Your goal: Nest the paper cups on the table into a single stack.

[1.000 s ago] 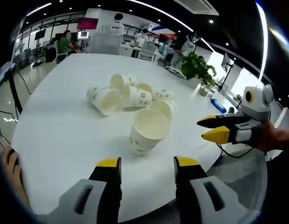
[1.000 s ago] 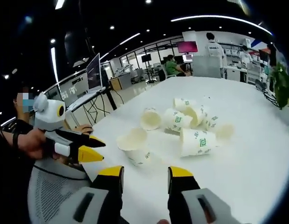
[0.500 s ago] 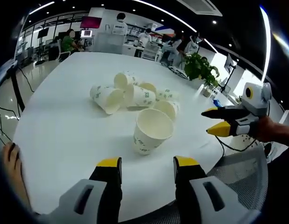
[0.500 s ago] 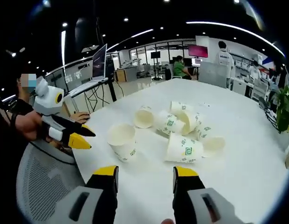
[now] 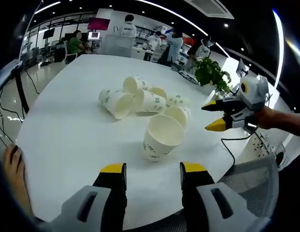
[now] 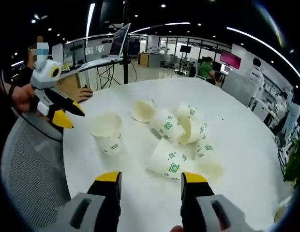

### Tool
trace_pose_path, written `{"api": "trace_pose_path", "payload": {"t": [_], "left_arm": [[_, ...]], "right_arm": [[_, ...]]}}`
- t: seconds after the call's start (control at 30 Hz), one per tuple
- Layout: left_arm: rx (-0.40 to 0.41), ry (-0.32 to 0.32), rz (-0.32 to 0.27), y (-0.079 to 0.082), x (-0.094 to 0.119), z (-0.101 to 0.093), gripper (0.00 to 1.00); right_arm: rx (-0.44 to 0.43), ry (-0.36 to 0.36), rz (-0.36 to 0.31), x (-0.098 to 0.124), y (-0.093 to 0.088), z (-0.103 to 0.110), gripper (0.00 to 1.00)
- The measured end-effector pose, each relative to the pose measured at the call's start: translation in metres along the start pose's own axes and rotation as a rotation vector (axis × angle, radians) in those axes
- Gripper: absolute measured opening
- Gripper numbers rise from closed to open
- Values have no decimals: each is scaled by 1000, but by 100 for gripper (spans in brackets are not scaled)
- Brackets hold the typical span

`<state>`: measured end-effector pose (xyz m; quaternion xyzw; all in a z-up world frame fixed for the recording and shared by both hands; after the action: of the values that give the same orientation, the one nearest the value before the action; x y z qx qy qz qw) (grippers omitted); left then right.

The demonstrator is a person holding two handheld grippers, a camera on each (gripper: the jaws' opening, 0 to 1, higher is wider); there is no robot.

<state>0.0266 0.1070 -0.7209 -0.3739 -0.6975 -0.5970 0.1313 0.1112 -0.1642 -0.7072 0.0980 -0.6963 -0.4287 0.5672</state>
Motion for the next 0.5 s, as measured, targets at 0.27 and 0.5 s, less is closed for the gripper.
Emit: {"api": "trace_pose_path", "payload": {"t": [0.27, 0.5], "left_arm": [[1, 14, 4, -1, 0, 0, 42], [-5, 14, 17, -2, -1, 1, 42]], "right_arm": [[105, 45, 121, -16, 5, -13, 54], [171, 83, 148, -34, 15, -29, 55]]}}
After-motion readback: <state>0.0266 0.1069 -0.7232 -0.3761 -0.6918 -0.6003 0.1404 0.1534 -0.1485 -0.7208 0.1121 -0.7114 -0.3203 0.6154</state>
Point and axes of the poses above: the point that each gripper's makers call its tool centre point, and the gripper's own axes: x roughly backward along the fingers, z roughly to its left, y roughly out of its top, the point moved 9 cm from there along x, roughly backward along the fingers, and after that the axes turned 8 degrees about y, right-handed, at the moved point
